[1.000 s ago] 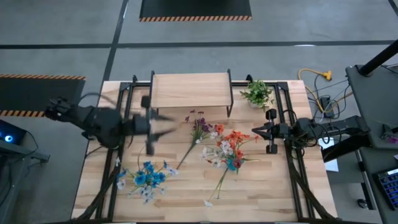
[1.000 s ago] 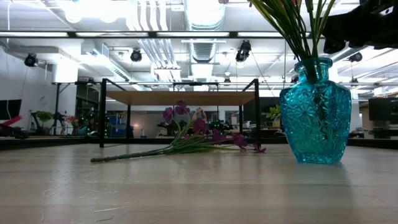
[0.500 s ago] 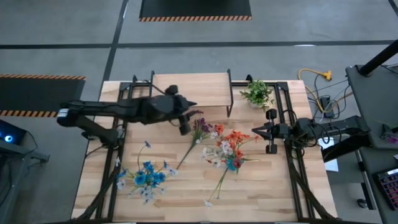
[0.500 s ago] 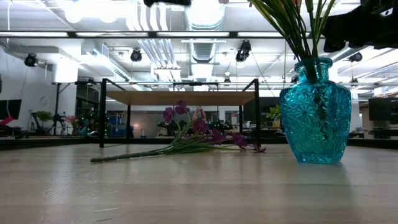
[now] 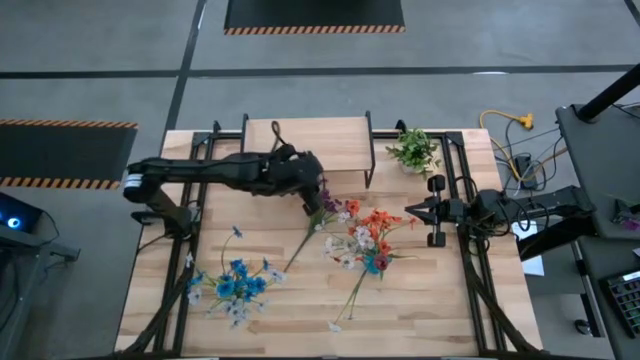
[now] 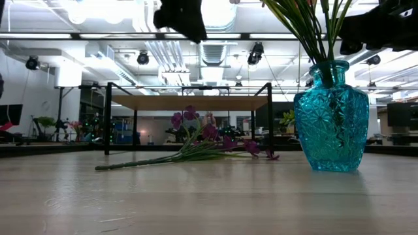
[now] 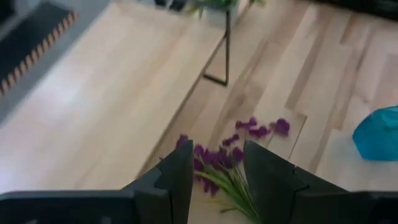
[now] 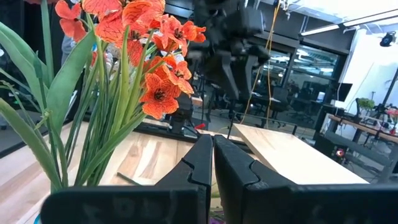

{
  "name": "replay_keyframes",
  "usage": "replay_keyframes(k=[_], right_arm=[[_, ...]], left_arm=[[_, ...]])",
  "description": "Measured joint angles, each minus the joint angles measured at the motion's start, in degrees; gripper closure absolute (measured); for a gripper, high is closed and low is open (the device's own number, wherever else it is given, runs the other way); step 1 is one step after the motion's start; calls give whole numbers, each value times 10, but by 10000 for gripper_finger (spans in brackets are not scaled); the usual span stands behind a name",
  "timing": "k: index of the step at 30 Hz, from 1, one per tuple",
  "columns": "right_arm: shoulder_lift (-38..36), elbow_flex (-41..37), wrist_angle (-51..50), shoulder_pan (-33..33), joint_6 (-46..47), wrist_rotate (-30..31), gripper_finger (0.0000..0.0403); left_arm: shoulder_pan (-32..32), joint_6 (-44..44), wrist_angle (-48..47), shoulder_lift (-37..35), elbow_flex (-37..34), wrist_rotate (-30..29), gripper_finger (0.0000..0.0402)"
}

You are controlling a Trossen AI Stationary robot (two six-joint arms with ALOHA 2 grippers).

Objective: Pick and place flowers into a vace then onto a shelf
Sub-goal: Put the violet flowers into the transparent vase

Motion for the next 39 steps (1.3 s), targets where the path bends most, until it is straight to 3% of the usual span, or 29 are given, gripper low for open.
replay_keyframes(k=[11, 22, 27, 34, 39], right_arm=[[0, 0, 0, 0, -1, 0, 394], [0, 0, 2, 0, -3, 0, 394], [0, 0, 4, 0, -3, 0, 394], [0, 0, 7, 0, -3, 0, 394], [0, 0, 7, 0, -3, 0, 394]], left_arm=[[5, -79, -9, 26, -62, 4, 278], [5, -98, 59, 26, -164, 84, 274], [5, -99, 119, 26, -205, 143, 240], [5, -100, 144, 26, -243, 146, 182], [4, -121, 198, 26, -287, 149, 171]])
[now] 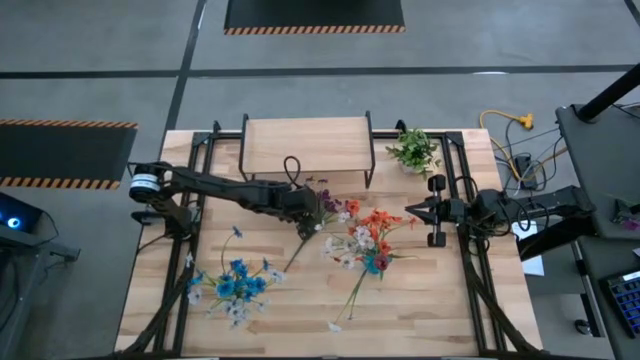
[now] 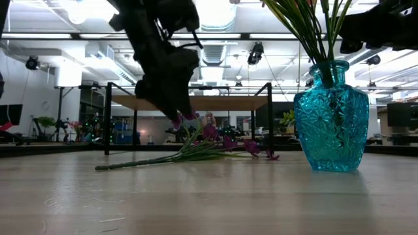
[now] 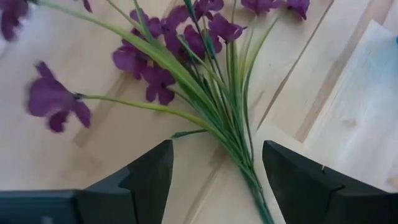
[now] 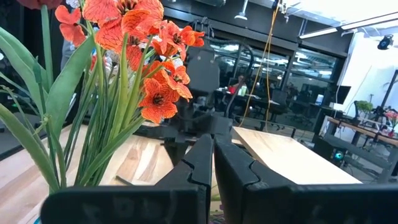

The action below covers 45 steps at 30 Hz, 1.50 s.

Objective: Pick and place flowers into a vace then onto a shelf
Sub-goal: Put the violet flowers into the transparent vase

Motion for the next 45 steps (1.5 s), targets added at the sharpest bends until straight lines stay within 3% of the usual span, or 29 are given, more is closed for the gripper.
replay_keyframes(k=[11, 24, 45], right_arm=[[0, 0, 0, 0, -8, 0, 394], [0, 0, 0, 0, -9, 0, 394], [0, 0, 1, 0, -10, 1, 394]], left_arm=[[-4, -10, 100, 0, -67, 16, 170], [-34, -40, 136, 3, -77, 18, 170], [-35, -86, 233, 23, -150, 16, 170]])
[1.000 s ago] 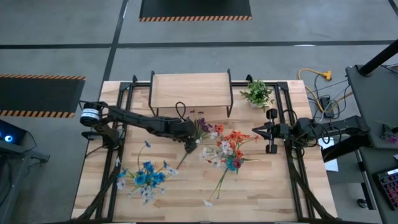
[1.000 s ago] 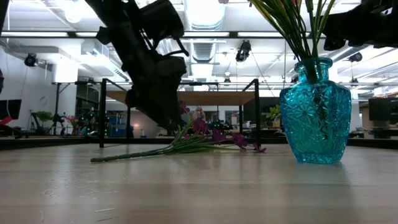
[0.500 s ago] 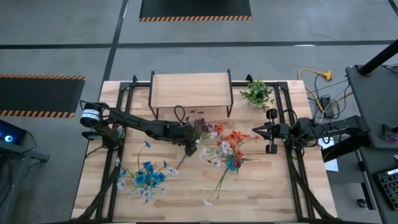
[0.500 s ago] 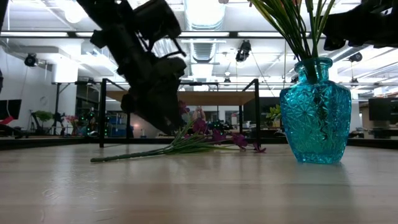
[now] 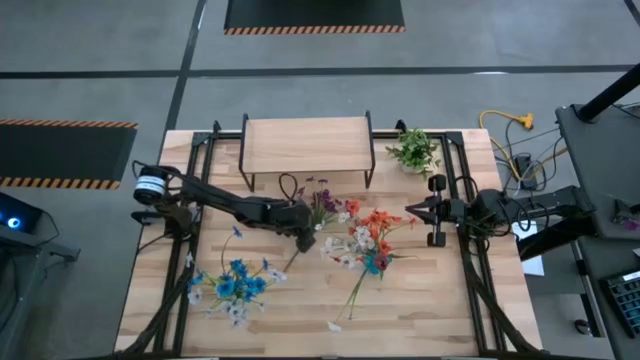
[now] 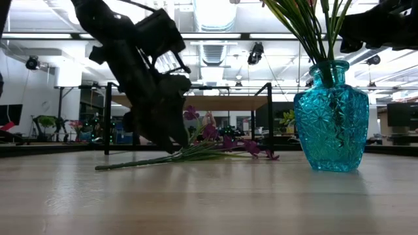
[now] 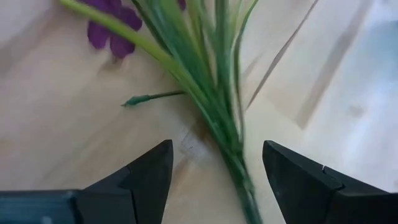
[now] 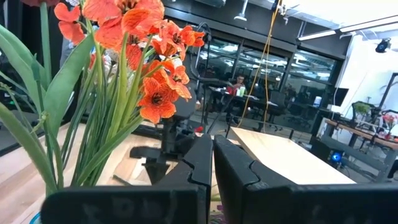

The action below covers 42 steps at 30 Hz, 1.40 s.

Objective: Pick and place flowers into a vace then onto a shelf
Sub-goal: Put the violet flowers into the transparent vase

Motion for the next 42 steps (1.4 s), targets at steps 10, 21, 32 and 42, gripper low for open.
replay_keyframes(k=[10, 21, 32, 42], right_arm=[[3, 0, 0, 0, -1, 0, 394], [3, 0, 0, 0, 1, -1, 394], [3, 0, 0, 0, 1, -1, 394], [3, 0, 0, 0, 1, -1, 394]], left_arm=[[0, 2, -16, 64, 48, -7, 171], [0, 4, -38, 58, 52, 1, 171], [2, 5, -47, 58, 50, 1, 172], [2, 4, -49, 58, 50, 1, 172]])
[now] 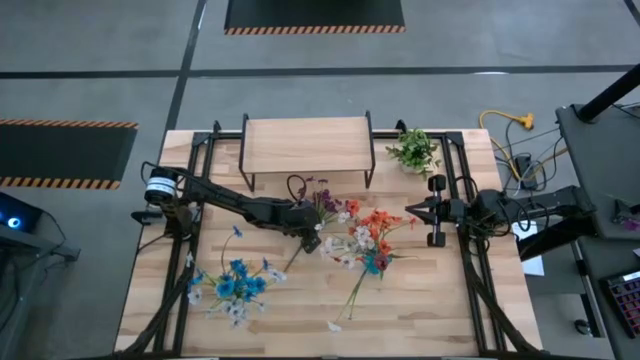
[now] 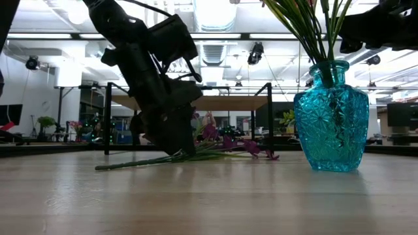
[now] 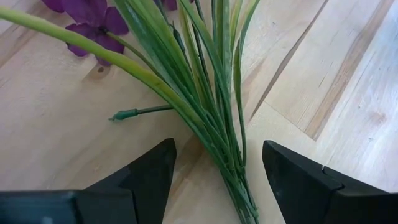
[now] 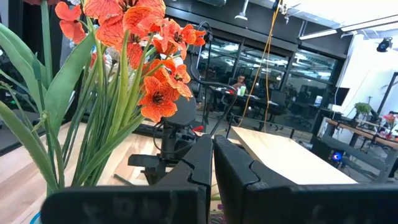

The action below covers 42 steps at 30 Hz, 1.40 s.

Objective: Pick and place flowers into a vace then onto a shelf
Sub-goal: Put the violet flowers into the transparent vase

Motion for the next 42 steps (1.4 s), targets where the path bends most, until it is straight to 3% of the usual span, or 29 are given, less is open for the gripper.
replay_keyframes(k=[11, 32, 42], right_arm=[[0, 0, 0, 0, -1, 0, 394], [0, 0, 0, 0, 0, 0, 394], [0, 0, 0, 0, 0, 0, 394]], left_arm=[[0, 0, -3, 0, -1, -2, 191], [2, 24, -33, -1, -1, 12, 391], [4, 25, -37, -4, -1, 18, 394]])
